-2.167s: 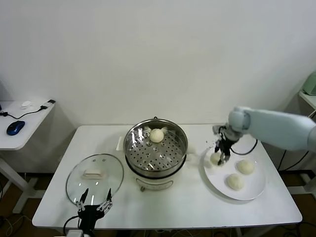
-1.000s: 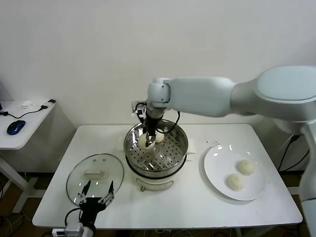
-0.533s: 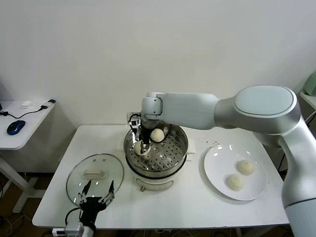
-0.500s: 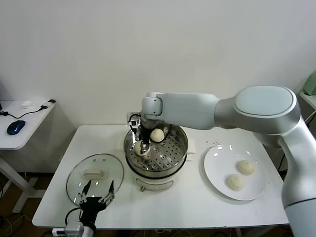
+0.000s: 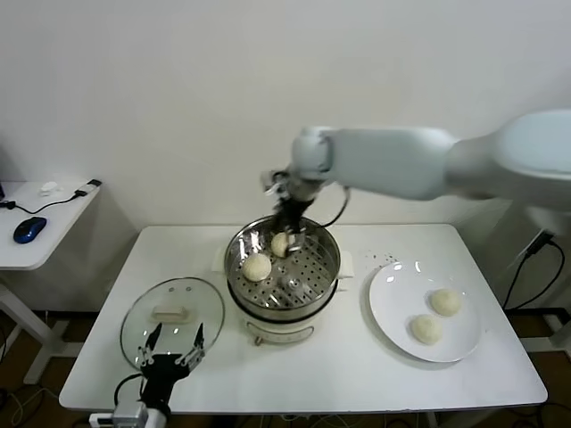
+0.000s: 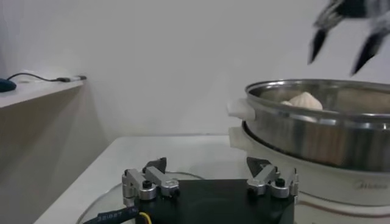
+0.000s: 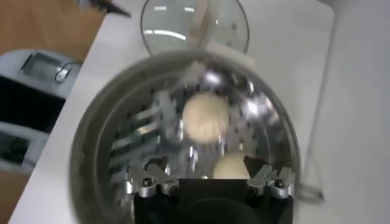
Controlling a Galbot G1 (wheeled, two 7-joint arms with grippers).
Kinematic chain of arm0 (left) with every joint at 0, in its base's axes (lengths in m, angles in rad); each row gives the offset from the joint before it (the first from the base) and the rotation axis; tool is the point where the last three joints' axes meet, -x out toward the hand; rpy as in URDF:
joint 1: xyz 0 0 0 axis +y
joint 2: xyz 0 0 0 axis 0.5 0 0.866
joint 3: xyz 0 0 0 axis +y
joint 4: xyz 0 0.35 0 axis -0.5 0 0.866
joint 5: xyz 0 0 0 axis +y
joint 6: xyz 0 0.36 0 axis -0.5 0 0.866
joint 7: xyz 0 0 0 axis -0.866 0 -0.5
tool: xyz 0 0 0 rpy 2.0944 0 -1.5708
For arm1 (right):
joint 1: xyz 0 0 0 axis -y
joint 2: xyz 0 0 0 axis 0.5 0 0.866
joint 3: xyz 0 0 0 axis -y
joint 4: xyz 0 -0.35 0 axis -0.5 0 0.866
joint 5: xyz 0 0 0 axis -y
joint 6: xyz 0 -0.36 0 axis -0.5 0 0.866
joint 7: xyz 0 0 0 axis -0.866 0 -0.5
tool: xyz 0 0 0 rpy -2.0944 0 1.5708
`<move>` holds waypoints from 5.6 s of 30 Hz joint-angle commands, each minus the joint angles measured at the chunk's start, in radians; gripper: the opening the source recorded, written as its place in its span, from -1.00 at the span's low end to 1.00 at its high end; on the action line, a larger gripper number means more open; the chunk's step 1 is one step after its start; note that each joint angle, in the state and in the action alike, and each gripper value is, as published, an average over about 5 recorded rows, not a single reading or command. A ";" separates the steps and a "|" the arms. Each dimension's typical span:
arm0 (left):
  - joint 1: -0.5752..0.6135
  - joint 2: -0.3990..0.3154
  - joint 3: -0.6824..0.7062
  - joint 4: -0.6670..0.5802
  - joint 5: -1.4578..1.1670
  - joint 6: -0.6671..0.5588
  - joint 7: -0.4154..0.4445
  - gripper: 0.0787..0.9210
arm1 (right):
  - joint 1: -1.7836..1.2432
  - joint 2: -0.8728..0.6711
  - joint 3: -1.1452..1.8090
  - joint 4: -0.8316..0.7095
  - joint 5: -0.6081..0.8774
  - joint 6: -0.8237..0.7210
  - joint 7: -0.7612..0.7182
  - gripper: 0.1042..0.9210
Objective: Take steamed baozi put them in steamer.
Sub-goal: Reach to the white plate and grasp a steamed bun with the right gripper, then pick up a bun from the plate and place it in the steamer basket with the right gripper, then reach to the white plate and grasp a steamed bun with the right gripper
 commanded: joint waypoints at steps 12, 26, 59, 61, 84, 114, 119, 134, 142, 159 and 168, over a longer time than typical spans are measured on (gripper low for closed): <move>0.006 -0.018 -0.008 0.001 0.014 -0.002 0.001 0.77 | -0.108 -0.697 -0.148 0.353 -0.398 -0.011 0.056 0.76; 0.032 -0.047 -0.010 0.005 0.043 -0.009 0.000 0.77 | -0.604 -0.697 0.275 0.156 -0.558 -0.047 0.106 0.76; 0.059 -0.036 0.002 -0.034 0.056 -0.012 -0.003 0.77 | -0.117 -0.535 0.123 0.148 -0.503 0.091 0.004 0.35; 0.064 -0.022 0.000 -0.038 0.053 -0.019 -0.005 0.77 | 0.031 -0.445 0.043 0.130 -0.421 0.171 -0.028 0.35; 0.020 -0.038 0.007 -0.003 0.064 -0.003 0.000 0.77 | -0.142 0.106 0.196 0.217 -0.763 0.736 0.036 0.34; 0.032 -0.050 0.005 -0.012 0.063 -0.008 -0.004 0.77 | -0.152 0.047 0.209 0.069 -0.657 0.730 0.024 0.76; 0.034 -0.049 0.008 -0.017 0.065 -0.009 -0.002 0.77 | 0.036 -0.080 0.067 0.010 -0.371 0.665 -0.100 0.76; 0.033 -0.066 0.011 -0.017 0.070 -0.012 0.003 0.77 | -0.116 -0.636 -0.099 -0.001 -0.465 0.171 -0.073 0.76; 0.046 -0.083 0.011 -0.014 0.094 -0.013 0.005 0.77 | -0.537 -0.661 0.300 -0.129 -0.633 0.145 -0.047 0.76; 0.067 -0.092 0.004 -0.005 0.108 -0.022 0.001 0.77 | -0.818 -0.523 0.599 -0.323 -0.732 0.152 0.007 0.76; 0.060 -0.085 0.001 -0.007 0.111 -0.019 0.001 0.77 | -0.808 -0.491 0.613 -0.326 -0.736 0.158 0.033 0.70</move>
